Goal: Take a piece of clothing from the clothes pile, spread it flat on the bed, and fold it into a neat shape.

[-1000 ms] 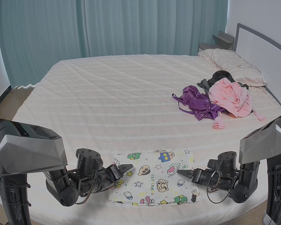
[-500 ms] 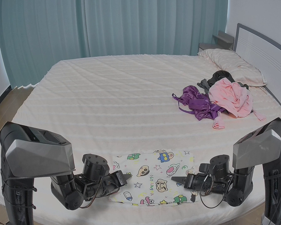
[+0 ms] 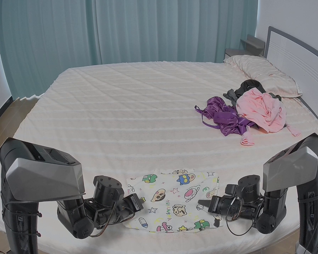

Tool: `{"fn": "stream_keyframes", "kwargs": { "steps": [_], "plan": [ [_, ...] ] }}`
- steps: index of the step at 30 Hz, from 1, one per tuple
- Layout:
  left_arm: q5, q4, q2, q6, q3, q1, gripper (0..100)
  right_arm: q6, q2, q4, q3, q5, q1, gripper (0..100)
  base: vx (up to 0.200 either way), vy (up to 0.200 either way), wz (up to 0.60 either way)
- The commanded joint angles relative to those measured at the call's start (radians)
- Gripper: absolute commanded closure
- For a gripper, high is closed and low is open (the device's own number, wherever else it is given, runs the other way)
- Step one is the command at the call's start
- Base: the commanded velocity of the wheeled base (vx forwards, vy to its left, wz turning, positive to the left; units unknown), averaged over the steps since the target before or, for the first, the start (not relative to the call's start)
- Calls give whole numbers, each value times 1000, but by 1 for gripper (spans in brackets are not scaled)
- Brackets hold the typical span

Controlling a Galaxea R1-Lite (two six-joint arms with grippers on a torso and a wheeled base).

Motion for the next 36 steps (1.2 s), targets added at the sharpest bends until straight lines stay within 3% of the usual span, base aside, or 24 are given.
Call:
{"fn": "stream_keyframes", "kwargs": {
  "steps": [1, 29, 36],
  "plan": [
    [19, 0, -5, -11, 6, -7, 100, 6, 4, -12, 8, -1, -1, 100, 0, 0, 0],
    [28, -5, -5, -14, 6, -5, 100, 12, -7, -17, -4, -10, -1, 100, -21, 0, 0],
    [40, -8, -23, -106, -5, -4, 100, 11, -7, -17, -8, -24, -2, 100, 0, 0, 0]
  ]
}}
